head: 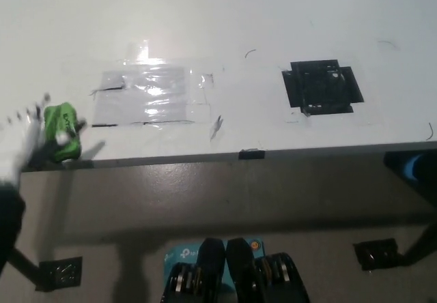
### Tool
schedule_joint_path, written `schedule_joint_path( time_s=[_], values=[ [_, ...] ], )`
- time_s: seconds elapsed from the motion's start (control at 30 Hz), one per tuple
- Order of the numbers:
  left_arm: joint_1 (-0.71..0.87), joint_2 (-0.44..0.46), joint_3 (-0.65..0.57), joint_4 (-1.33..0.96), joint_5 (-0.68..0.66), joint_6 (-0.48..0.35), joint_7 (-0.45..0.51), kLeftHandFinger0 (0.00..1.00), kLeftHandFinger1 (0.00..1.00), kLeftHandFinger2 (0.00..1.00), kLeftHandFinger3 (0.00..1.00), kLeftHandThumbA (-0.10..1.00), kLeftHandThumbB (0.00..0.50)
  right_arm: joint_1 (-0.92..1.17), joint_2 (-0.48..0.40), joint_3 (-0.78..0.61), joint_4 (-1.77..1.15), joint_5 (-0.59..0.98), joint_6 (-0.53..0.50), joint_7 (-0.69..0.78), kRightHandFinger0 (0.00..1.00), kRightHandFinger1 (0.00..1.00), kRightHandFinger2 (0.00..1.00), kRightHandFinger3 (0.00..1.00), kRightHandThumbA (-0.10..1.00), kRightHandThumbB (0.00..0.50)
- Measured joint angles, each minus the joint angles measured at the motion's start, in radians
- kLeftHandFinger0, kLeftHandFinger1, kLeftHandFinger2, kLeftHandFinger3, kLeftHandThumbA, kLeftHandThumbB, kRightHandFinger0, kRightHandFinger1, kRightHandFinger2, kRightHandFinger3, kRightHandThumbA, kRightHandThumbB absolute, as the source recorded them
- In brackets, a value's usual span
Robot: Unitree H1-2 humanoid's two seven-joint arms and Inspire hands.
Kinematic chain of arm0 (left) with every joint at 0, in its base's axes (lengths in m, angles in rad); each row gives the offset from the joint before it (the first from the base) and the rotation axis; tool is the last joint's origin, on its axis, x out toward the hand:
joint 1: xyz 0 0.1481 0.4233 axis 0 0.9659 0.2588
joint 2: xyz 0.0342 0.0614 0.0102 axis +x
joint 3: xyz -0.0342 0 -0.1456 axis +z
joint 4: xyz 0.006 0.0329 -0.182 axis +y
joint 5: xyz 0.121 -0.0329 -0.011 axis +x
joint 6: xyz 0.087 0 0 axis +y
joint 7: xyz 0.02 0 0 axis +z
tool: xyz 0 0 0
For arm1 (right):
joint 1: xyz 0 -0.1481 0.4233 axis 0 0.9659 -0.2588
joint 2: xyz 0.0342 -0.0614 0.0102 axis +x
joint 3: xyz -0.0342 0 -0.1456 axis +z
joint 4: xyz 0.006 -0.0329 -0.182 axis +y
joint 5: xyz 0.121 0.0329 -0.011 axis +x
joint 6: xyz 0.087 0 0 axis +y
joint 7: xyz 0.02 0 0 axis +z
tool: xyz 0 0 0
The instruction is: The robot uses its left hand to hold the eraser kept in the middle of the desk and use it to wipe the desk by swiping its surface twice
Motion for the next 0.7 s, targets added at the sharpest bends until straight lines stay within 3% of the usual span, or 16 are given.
schedule_joint_path(
  time_s=[0.03, 0.13, 0.23, 0.27, 0.37, 0.43, 0.5, 0.53, 0.57, 0.63, 0.7],
  values=[
    [-0.027, 0.003, 0.007, 0.012, -0.005, -0.005, -0.009, 1.00, 1.00, 1.00, 1.00, 1.00, 0.328, 0.000, -0.002, 0.000, 0.000, 0.000, 0.000, 0.000, 1.00, 1.00, 1.00, 1.00, 1.00, 0.000],
    [-0.091, 0.019, 0.024, 0.010, -0.013, -0.010, -0.032, 1.00, 1.00, 1.00, 1.00, 1.00, 0.306, 0.002, -0.004, 0.000, 0.000, -0.003, 0.000, -0.003, 1.00, 1.00, 1.00, 1.00, 1.00, 0.000],
    [-0.134, 0.039, 0.040, -0.004, -0.014, -0.009, -0.056, 1.00, 1.00, 1.00, 1.00, 1.00, 0.336, 0.009, -0.006, 0.001, 0.000, -0.003, 0.000, -0.003, 1.00, 1.00, 1.00, 1.00, 1.00, 0.000],
    [-0.141, 0.049, 0.044, -0.018, -0.014, -0.008, -0.066, 1.00, 1.00, 1.00, 1.00, 1.00, 0.316, 0.012, -0.006, 0.001, 0.000, -0.003, 0.000, -0.003, 1.00, 1.00, 1.00, 1.00, 1.00, 0.003],
    [-0.146, 0.069, 0.054, -0.037, -0.013, -0.008, -0.079, 1.00, 1.00, 1.00, 1.00, 1.00, 0.336, 0.015, -0.006, 0.002, 0.000, -0.003, 0.000, -0.002, 1.00, 1.00, 1.00, 1.00, 1.00, 0.000],
    [-0.142, 0.083, 0.062, -0.056, -0.013, -0.008, -0.090, 1.00, 1.00, 1.00, 1.00, 1.00, 0.377, 0.016, -0.007, 0.003, 0.000, -0.003, 0.000, -0.002, 1.00, 1.00, 1.00, 1.00, 1.00, 0.001],
    [-0.125, 0.096, 0.085, -0.110, -0.013, 0.001, -0.098, 1.00, 1.00, 1.00, 1.00, 1.00, 0.371, 0.016, -0.008, 0.004, 0.000, -0.003, 0.000, -0.002, 1.00, 1.00, 1.00, 1.00, 1.00, 0.001],
    [-0.109, 0.098, 0.103, -0.168, -0.014, 0.012, -0.104, 1.00, 1.00, 1.00, 1.00, 1.00, 0.323, 0.016, -0.008, 0.004, 0.001, -0.003, 0.000, -0.002, 1.00, 1.00, 1.00, 1.00, 1.00, 0.000],
    [-0.096, 0.098, 0.116, -0.208, -0.015, 0.017, -0.106, 1.00, 1.00, 1.00, 1.00, 1.00, 0.239, 0.016, -0.008, 0.005, 0.001, -0.003, 0.000, -0.002, 1.00, 1.00, 1.00, 1.00, 1.00, 0.000],
    [-0.061, 0.092, 0.141, -0.293, -0.019, 0.029, -0.112, 1.00, 1.00, 1.00, 1.00, 1.00, 0.324, 0.014, -0.008, 0.007, 0.003, -0.003, 0.000, -0.002, 1.00, 1.00, 1.00, 1.00, 1.00, 0.010],
    [-0.010, 0.069, 0.164, -0.387, -0.026, 0.040, -0.112, 1.00, 1.00, 1.00, 1.00, 1.00, 0.311, 0.014, -0.008, 0.008, 0.006, -0.003, 0.000, -0.002, 1.00, 1.00, 1.00, 1.00, 1.00, 0.022]
  ],
)
